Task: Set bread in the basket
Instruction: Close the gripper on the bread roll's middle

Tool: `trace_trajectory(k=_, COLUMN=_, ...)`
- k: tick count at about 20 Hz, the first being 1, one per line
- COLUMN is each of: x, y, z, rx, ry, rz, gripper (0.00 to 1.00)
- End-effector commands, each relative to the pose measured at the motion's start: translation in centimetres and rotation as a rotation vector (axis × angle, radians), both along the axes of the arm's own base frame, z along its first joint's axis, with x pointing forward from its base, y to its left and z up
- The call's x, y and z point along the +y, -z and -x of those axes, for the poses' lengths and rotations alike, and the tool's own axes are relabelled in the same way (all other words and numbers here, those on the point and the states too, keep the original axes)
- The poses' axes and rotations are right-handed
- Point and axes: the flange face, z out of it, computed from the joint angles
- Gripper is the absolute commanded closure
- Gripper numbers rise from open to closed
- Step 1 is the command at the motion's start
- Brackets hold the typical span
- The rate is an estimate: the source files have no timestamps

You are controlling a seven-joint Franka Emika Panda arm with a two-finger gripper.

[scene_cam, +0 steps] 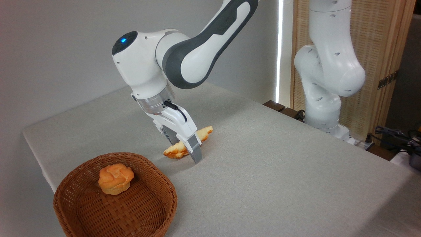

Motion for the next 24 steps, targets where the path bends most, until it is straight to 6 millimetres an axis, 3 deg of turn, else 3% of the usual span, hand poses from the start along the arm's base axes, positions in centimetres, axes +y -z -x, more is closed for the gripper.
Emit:
trace_trajectory(k=1, x=-0.31, y=2.05, z=0.37, rx=0.039, ry=0.002, rz=-0.003, gripper=0.25)
trace_trajectory(k=4, x=-0.37, y=1.79, z=0.20, rx=0.032, ry=0.002, rz=0.001, gripper=0.57)
trace_trajectory(k=5, x=-0.39, y=1.60, z=0.09, rx=0.023, ry=0.002, rz=0.003, gripper=0.63)
trace_trajectory(k=24, x=-1.06, y=1.40, z=0.12, rx=0.017, ry=0.016, rz=0.006, gripper=0.63)
